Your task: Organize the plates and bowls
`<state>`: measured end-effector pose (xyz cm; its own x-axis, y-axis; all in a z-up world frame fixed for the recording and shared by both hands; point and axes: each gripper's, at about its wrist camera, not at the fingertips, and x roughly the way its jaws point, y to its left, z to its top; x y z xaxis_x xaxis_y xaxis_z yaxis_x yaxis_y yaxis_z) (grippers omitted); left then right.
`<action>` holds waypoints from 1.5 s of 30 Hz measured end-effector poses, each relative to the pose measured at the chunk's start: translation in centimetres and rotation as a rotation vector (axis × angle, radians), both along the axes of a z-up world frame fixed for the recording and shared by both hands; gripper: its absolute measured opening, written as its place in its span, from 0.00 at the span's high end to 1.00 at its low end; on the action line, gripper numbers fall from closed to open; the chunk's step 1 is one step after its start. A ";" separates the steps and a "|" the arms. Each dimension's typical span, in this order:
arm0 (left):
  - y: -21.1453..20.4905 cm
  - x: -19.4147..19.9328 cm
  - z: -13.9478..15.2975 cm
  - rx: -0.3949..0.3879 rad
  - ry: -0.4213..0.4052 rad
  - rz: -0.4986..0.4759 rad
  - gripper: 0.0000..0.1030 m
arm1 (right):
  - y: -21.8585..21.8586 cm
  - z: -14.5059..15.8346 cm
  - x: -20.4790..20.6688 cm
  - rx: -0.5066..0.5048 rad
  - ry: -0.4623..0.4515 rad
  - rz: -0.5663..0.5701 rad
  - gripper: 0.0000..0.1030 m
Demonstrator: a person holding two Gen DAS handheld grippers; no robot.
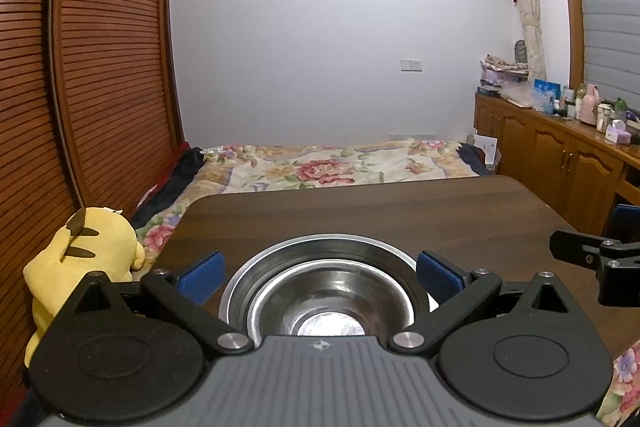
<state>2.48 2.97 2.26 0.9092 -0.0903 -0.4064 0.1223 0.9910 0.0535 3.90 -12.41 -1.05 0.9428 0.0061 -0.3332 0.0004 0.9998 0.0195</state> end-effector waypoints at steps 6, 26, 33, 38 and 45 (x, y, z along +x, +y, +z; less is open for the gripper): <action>-0.3 -0.9 -0.2 0.007 0.003 0.006 0.00 | -0.2 0.1 -0.5 -0.005 -0.003 -0.006 0.00; 0.3 -1.9 -3.2 0.000 0.029 0.046 0.00 | -0.4 -2.2 -1.5 -0.019 0.004 -0.035 0.00; 0.4 -1.9 -3.5 -0.002 0.037 0.045 0.00 | -0.4 -2.6 -1.4 -0.010 0.018 -0.040 0.00; 0.4 -1.9 -3.5 0.000 0.041 0.044 0.00 | -0.5 -2.6 -1.5 -0.011 0.015 -0.043 0.00; 0.4 -1.9 -3.6 -0.003 0.040 0.045 0.00 | -0.4 -2.6 -1.5 -0.014 0.016 -0.044 0.00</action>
